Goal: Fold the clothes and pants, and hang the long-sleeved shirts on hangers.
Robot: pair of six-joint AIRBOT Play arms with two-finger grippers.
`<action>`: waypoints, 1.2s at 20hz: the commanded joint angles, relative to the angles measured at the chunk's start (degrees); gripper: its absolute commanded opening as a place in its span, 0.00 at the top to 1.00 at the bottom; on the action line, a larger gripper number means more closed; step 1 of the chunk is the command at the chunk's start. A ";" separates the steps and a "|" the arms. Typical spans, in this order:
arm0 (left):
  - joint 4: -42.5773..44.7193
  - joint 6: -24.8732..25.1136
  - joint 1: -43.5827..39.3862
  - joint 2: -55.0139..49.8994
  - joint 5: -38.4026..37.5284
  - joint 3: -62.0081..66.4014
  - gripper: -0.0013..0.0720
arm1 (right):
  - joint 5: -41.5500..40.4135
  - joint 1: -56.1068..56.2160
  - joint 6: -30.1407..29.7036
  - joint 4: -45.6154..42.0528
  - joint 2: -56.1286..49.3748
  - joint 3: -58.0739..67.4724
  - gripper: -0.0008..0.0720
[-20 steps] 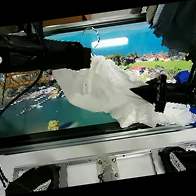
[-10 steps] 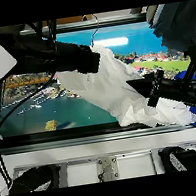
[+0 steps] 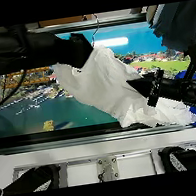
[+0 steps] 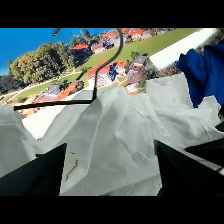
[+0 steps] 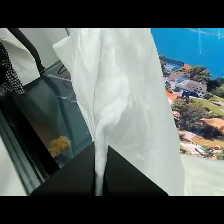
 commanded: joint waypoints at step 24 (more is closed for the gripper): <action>0.46 0.35 10.01 14.23 12.20 -26.84 0.97 | -15.89 -46.62 -6.12 -0.94 5.90 9.42 0.99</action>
